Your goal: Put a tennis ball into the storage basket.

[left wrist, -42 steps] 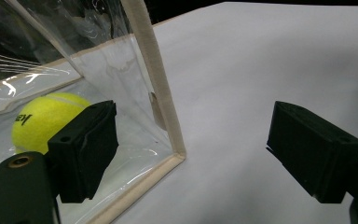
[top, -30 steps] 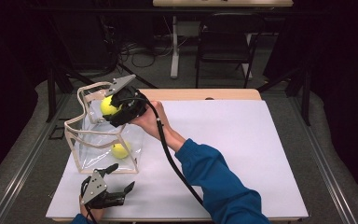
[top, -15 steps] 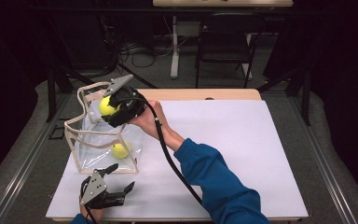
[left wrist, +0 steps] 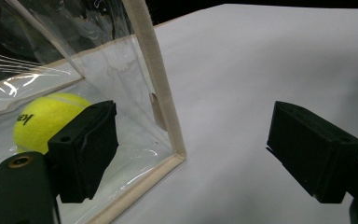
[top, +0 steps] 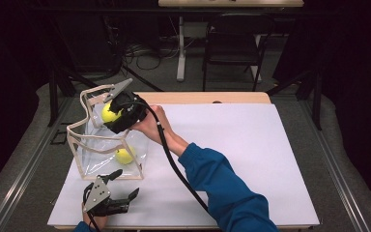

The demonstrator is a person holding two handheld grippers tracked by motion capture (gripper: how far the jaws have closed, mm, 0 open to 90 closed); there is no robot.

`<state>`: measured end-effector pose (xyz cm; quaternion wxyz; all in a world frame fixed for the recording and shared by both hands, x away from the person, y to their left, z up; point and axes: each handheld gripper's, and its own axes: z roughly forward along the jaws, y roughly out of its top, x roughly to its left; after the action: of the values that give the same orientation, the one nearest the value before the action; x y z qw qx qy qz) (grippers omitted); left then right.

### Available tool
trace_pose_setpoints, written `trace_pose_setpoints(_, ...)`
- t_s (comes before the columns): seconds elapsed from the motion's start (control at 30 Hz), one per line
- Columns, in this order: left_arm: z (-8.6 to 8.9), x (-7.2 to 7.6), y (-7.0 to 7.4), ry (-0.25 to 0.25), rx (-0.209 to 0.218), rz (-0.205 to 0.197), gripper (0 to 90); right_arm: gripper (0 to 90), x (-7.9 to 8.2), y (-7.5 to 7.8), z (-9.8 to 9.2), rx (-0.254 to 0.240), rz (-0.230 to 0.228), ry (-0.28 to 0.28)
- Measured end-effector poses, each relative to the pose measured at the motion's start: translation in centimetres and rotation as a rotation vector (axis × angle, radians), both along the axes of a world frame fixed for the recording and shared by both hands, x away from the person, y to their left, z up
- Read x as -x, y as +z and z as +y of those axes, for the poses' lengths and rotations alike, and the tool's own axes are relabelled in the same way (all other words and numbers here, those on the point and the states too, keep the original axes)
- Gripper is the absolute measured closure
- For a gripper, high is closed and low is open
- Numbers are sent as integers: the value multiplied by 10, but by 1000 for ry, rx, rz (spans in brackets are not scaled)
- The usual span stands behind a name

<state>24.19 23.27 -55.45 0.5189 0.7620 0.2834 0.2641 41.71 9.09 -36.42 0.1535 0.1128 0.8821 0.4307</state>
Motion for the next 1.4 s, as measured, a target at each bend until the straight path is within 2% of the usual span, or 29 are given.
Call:
trace_pose_setpoints(0.43, 0, 0, 0, -3, -3, 0, 158, 252, 0, 1, 8, 32, 15, 6)
trace_pose_setpoints(0.5, 0, 0, 0, -3, -2, -1, 158, 246, -1, 1, 8, 43, 29, 4)
trace_pose_setpoints(0.53, 0, 0, 0, -3, -1, -3, 158, 231, -1, 0, 8, 51, 39, 5)
trace_pose_setpoints(0.6, 1, 0, 0, -2, 0, -1, 158, 128, -2, 0, 6, 55, 54, 7)
trace_pose_setpoints(0.97, 0, 0, 0, -5, -4, 1, 158, 0, 4, 12, -18, 5, 75, 23)
trace_pose_setpoints(1.17, -1, -1, 0, -4, -4, 0, 158, 0, 5, 14, -33, -1, 83, 25)
trace_pose_setpoints(1.4, -4, -3, 0, -8, -8, 7, 158, 0, 7, 9, -52, 2, 98, 17)
